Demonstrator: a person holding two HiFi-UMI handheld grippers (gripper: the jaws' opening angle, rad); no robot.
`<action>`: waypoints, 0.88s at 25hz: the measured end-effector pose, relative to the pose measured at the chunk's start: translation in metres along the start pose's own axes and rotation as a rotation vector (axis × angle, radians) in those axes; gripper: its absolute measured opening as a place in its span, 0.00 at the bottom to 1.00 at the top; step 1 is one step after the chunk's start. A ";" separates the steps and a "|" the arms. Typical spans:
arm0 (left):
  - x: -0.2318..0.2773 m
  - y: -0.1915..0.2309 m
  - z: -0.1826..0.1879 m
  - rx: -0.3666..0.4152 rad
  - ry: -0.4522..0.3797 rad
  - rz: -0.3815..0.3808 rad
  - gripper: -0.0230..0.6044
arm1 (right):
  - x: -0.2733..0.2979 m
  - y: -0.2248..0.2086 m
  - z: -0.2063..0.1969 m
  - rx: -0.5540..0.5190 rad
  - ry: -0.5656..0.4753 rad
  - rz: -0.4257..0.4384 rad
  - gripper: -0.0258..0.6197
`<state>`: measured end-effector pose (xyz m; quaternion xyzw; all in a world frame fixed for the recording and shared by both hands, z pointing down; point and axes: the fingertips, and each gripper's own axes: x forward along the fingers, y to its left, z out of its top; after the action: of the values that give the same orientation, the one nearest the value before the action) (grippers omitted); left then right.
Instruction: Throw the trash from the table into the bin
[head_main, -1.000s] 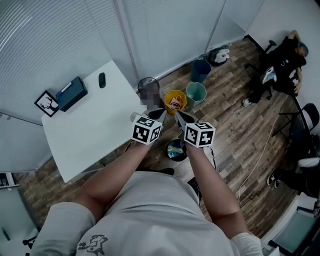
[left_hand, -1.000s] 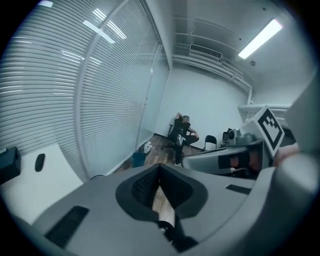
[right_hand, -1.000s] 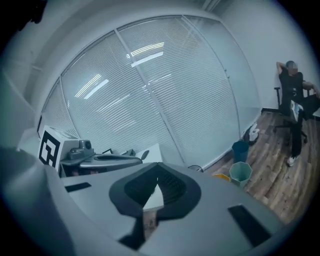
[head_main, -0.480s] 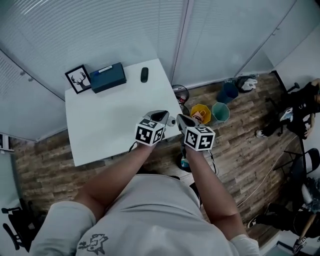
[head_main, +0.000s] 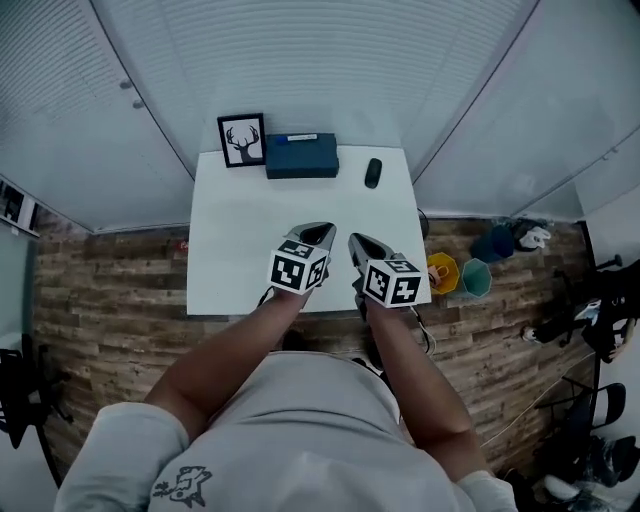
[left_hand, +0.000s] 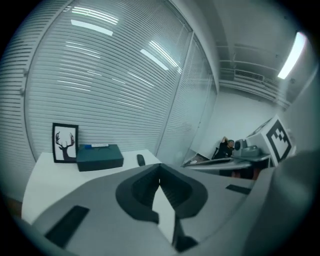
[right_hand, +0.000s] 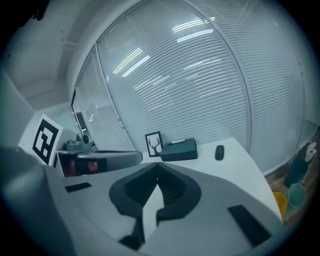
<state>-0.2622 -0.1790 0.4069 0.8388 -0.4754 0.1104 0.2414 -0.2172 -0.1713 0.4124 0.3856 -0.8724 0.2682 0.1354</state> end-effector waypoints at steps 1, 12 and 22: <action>-0.008 0.014 0.000 -0.017 -0.008 0.022 0.05 | 0.010 0.011 0.000 -0.011 0.007 0.016 0.05; -0.060 0.101 -0.008 -0.126 -0.053 0.219 0.05 | 0.085 0.077 0.013 -0.096 0.055 0.178 0.05; -0.058 0.100 -0.003 -0.134 -0.071 0.242 0.05 | 0.091 0.081 0.008 -0.110 0.075 0.198 0.05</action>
<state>-0.3771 -0.1777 0.4156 0.7607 -0.5875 0.0767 0.2649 -0.3383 -0.1854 0.4167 0.2791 -0.9140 0.2464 0.1615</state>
